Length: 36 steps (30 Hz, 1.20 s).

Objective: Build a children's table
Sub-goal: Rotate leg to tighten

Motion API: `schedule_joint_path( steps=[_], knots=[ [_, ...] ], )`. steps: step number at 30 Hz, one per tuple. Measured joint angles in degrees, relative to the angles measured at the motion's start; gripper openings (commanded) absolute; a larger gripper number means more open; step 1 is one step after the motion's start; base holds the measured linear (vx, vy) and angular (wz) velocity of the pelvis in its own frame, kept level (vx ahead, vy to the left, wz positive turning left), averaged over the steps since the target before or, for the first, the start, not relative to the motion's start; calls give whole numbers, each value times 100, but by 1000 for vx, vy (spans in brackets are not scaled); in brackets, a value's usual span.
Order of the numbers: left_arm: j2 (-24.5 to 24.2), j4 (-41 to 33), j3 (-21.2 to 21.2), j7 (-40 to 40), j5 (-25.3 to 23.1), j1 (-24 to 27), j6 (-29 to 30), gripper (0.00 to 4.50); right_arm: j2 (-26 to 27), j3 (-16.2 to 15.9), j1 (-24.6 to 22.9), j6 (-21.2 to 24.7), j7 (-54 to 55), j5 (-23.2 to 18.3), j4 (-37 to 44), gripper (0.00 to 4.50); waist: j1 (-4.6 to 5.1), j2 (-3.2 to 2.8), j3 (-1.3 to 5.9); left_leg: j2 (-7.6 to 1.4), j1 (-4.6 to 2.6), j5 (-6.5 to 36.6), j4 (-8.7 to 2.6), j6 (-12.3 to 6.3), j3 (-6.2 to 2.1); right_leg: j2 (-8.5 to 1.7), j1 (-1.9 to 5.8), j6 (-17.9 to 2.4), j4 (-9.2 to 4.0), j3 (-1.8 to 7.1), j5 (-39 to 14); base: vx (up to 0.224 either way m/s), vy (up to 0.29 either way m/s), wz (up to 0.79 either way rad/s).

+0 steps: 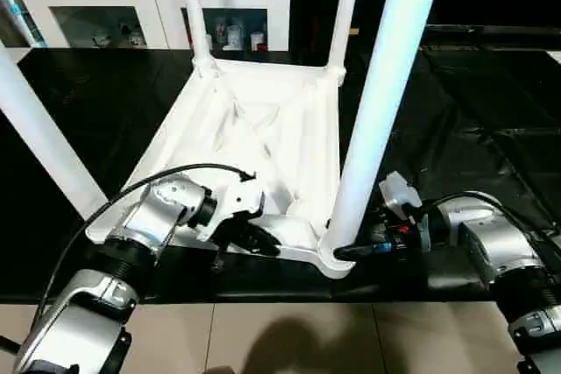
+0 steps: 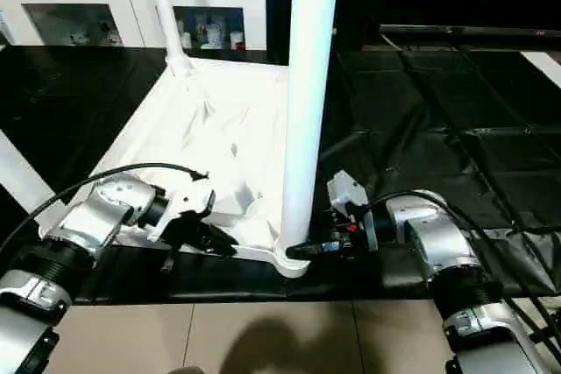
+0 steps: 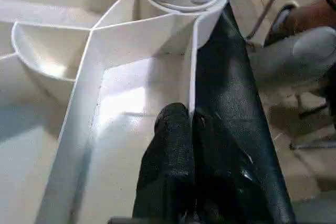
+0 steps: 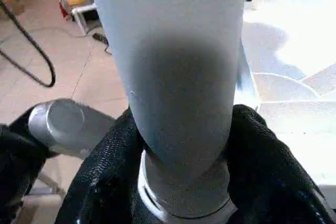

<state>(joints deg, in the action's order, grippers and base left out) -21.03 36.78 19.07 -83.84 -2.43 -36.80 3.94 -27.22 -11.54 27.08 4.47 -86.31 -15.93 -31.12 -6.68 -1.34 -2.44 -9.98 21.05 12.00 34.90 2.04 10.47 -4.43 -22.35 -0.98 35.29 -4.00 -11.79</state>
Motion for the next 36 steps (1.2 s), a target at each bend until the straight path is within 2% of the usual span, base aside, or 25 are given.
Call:
schedule_joint_path(
  steps=[2,5,7,9,11,16,19,25,26,29,31,32,36],
  knots=[
    [74,0,-87,192,19,17,257,0,107,158,-149,46,258,-18,79,199,-9,-12,7,0,-4,-1,2,2,0,0,3,-2,3,1,1,0,0,0],
    [165,0,-195,587,18,21,562,0,288,392,-286,162,910,-23,126,199,52,-20,11,0,-20,10,2,41,0,0,9,-21,9,2,15,0,0,0],
    [265,6,-304,937,17,23,826,0,485,538,-326,272,1544,24,134,198,159,-18,10,0,-26,3,-10,55,-1,1,27,-26,7,2,20,0,0,0],
    [372,16,-452,1382,-4,22,1119,0,844,734,-325,400,2404,134,133,198,261,-16,9,2,-75,-3,-35,69,-4,1,37,-21,1,-1,17,0,0,0],
    [481,16,-571,1669,-4,20,1343,0,1101,866,-296,454,3006,241,119,198,334,-16,9,6,-94,-8,-49,78,-33,1,41,4,-11,-20,3,-23,-9,-19],
    [914,20,-878,2802,-42,-35,1810,0,1998,1228,191,687,5059,506,-297,198,515,-9,4,5,-111,-23,-70,106,-79,3,23,1,-29,-67,6,0,0,0],
    [1085,20,-965,3185,-53,-50,1886,0,2231,1250,412,750,5805,627,-446,198,534,-7,4,0,-106,-22,-72,113,-119,2,24,-8,-59,-117,11,0,0,0],
    [1213,-73,-1010,3410,-75,-55,2001,0,2419,1354,481,891,6289,761,-350,198,502,-4,3,0,-110,-11,-94,129,-114,2,23,-44,-60,-118,40,0,0,0],
    [1213,-101,-999,3409,-77,-55,2014,0,2419,1364,475,910,6288,760,-317,254,495,-1,2,0,-110,-11,-101,129,-113,2,19,-51,-60,-119,45,0,0,0],
    [1205,-244,-922,3373,-80,-3,2022,0,2366,1370,325,941,6183,693,-145,254,460,2,0,-1,-108,-11,-123,128,-109,2,14,-69,-60,-121,55,0,0,0],
    [1202,-300,-898,3304,-80,16,2015,0,2261,1360,226,940,6013,678,-30,291,434,3,-1,-2,-106,-11,-137,128,-103,2,13,-62,-62,-120,51,0,0,0],
    [1178,-334,-846,3243,-80,21,1993,0,2152,1324,141,941,5826,671,69,291,424,4,-1,-3,-102,-10,-143,130,-102,2,10,-58,-67,-121,49,0,0,0],
    [940,-475,-659,2695,-8,83,1802,0,1478,1185,-289,949,4562,425,512,336,318,5,-2,-3,-91,-20,-180,104,-94,2,6,-55,-106,-129,44,0,0,0]
  ],
)
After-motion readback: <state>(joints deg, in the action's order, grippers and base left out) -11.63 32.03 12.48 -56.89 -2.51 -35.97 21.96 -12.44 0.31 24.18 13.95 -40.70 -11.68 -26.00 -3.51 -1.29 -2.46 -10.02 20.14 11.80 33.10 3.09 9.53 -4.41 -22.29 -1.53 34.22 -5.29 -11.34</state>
